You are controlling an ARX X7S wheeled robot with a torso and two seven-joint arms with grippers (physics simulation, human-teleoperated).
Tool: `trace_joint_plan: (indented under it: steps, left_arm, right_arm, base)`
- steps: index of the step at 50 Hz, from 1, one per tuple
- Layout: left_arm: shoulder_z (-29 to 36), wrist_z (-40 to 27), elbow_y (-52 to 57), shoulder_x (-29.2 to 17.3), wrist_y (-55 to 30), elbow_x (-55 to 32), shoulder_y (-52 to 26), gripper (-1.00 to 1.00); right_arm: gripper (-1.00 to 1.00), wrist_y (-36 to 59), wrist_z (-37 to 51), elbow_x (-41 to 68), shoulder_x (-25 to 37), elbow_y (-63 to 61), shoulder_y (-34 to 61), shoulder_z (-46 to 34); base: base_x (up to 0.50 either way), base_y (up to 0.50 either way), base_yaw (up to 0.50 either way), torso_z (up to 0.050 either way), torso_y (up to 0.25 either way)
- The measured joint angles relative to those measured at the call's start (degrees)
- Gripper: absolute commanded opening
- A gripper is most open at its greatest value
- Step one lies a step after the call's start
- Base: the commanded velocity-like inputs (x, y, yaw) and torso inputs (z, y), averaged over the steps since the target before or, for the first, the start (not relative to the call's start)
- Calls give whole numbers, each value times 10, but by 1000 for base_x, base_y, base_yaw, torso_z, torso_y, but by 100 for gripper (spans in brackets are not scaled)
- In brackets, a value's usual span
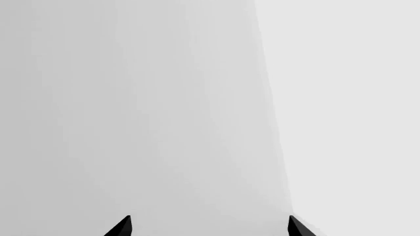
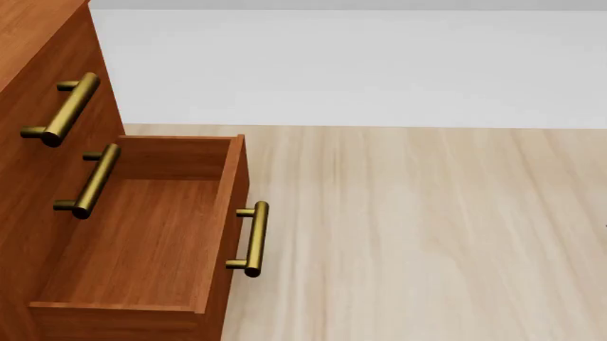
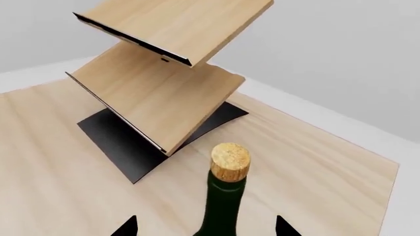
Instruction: Put the wine bottle in the bottom drawer of the cabinet.
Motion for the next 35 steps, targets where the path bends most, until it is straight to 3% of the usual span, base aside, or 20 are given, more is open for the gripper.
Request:
trace_joint_plan:
  steps: [35]
  left_arm:
    - [7,-3,0,-1,5,0,6,100]
  right_arm:
    - [100,-16,-11,-38,15,91,51,-41]
  base:
    - [0,0,0,0,0]
